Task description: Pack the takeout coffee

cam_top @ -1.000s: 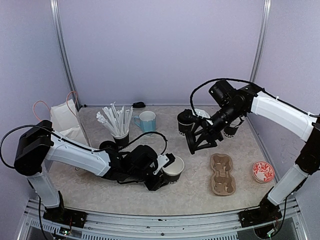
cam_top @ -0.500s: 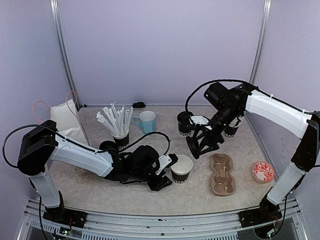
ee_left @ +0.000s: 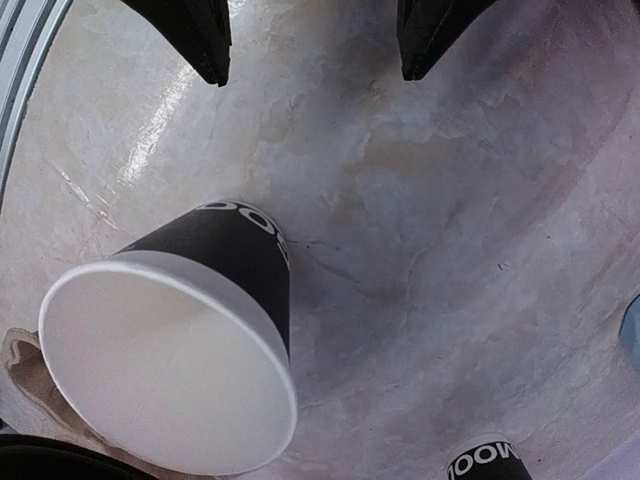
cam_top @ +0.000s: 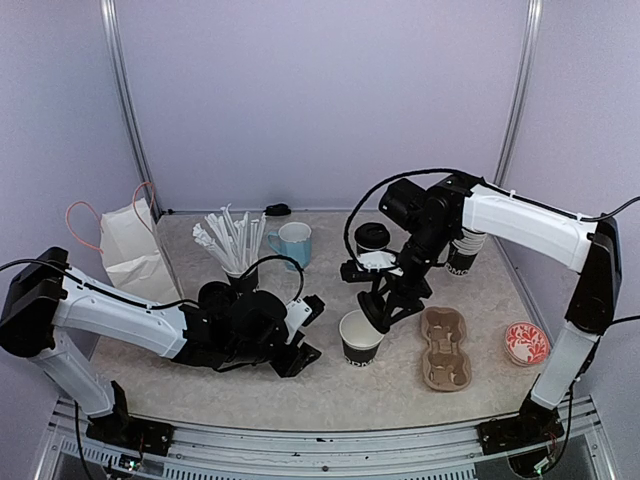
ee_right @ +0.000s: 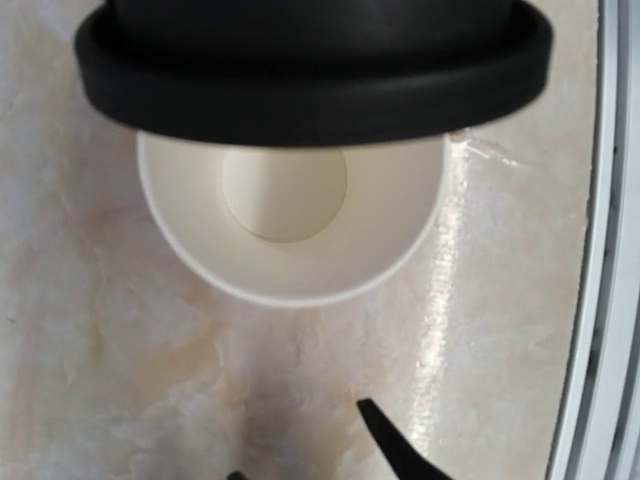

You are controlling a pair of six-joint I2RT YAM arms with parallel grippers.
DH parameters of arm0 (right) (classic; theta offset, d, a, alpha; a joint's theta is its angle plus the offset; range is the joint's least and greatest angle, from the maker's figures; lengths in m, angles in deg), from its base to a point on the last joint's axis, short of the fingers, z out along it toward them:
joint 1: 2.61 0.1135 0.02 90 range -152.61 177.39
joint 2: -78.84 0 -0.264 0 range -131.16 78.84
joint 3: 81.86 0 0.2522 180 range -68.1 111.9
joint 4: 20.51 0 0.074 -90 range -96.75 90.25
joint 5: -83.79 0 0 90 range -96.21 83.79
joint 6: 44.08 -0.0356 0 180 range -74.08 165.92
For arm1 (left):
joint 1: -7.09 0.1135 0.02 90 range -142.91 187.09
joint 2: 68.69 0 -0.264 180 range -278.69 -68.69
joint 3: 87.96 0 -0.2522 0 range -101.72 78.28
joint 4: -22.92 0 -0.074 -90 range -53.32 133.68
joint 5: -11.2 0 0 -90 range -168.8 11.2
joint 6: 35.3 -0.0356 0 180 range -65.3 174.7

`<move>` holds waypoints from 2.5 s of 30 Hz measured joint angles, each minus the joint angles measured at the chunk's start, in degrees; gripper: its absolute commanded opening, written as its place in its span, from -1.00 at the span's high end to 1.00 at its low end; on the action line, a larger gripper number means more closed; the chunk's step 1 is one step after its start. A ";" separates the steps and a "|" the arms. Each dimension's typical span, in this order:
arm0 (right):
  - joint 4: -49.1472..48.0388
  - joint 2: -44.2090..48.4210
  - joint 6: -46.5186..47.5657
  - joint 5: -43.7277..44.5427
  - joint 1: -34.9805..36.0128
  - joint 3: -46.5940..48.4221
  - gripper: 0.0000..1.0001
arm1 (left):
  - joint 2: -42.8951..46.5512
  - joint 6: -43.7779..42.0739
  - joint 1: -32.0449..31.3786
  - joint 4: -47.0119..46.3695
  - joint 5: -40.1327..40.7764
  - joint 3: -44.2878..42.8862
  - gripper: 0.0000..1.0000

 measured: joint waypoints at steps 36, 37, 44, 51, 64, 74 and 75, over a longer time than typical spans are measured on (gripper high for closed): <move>1.79 -3.37 -1.01 6.64 2.40 3.48 -0.35 | 0.00 1.46 0.00 0.04 2.91 0.00 -0.12; 1.79 -3.37 -1.01 6.64 2.40 3.48 -0.34 | 0.00 1.46 0.00 0.07 2.93 0.00 -0.12; 1.81 -3.39 -1.07 6.64 2.80 3.48 -0.39 | 0.00 1.73 0.00 0.04 3.17 0.00 -0.12; 1.79 -4.09 -1.40 6.80 4.13 3.48 -0.46 | 0.00 3.23 0.24 -1.07 2.80 1.46 -0.12; 1.44 -5.33 -2.78 7.50 4.52 3.72 -0.73 | 0.00 6.64 1.11 -4.31 1.46 5.25 -0.11; 0.11 -4.74 -3.63 6.91 3.78 4.55 -0.75 | 1.75 11.82 4.35 -5.01 0.44 5.92 -0.11; -0.24 -4.44 -3.87 6.67 3.45 4.52 -0.74 | 2.73 12.76 5.29 -4.94 0.20 6.14 -0.11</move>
